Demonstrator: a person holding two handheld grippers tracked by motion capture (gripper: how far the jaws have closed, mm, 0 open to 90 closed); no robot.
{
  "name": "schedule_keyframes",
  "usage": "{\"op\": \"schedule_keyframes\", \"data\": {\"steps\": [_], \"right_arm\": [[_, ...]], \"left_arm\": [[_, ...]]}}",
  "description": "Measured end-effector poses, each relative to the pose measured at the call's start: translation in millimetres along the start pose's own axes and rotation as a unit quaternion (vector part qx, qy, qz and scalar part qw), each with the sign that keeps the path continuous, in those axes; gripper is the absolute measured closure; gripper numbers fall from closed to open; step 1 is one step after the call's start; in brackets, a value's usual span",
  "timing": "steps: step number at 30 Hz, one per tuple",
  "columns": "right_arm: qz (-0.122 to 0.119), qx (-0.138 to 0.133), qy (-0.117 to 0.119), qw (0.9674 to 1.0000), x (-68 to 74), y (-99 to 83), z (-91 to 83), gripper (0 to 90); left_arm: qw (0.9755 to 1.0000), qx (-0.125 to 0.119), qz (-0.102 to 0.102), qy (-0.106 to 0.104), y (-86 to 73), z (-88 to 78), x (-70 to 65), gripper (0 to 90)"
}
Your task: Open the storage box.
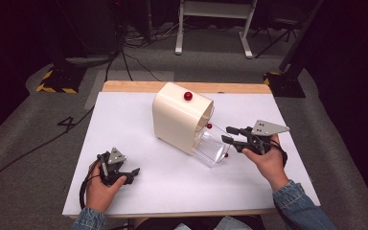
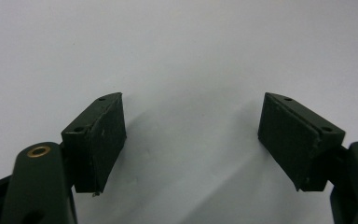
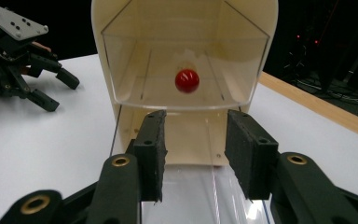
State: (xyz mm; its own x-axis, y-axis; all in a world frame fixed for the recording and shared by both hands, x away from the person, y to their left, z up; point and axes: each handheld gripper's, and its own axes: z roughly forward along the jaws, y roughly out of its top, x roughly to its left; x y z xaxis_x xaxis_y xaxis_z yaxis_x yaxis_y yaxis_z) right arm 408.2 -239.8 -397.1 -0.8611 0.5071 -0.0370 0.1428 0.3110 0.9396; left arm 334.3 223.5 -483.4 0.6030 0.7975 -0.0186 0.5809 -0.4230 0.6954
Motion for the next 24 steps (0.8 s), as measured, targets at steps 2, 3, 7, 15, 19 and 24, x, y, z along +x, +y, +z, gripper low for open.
{"op": "schedule_keyframes", "data": {"steps": [2, 3, 7, 15, 19, 24], "right_arm": [[-0.002, -0.001, 0.002, 1.0, -0.6, 4.8, 4.8, 58.9], [-0.002, -0.001, 0.002, 1.0, -0.6, 4.8, 4.8, 58.9], [-0.004, -0.004, 0.01, 0.9999, -2.5, 13.5, 16.7, 60.0], [-0.007, -0.005, 0.019, 0.9998, -4.5, 18.3, 34.7, 63.4], [-0.005, -0.011, 0.023, 0.9997, -3.1, 15.5, 41.4, 66.2], [0.001, -0.026, 0.023, 0.9994, -1.8, 11.8, 46.0, 68.7]], "left_arm": [[1.0, 0.0, 0.0, 0.0, 0.0, 0.0, 0.0, 23.4], [1.0, 0.0, 0.0, 0.0, 0.0, 0.0, 0.0, 23.4], [1.0, 0.001, 0.001, 0.001, -0.2, -0.3, -0.2, 23.4], [1.0, -0.001, 0.003, 0.004, -0.4, -0.3, -0.7, 23.5], [1.0, -0.001, 0.003, 0.004, -0.4, -0.3, -0.7, 23.5], [1.0, -0.001, 0.003, 0.004, -0.4, -0.3, -0.7, 23.5]]}}
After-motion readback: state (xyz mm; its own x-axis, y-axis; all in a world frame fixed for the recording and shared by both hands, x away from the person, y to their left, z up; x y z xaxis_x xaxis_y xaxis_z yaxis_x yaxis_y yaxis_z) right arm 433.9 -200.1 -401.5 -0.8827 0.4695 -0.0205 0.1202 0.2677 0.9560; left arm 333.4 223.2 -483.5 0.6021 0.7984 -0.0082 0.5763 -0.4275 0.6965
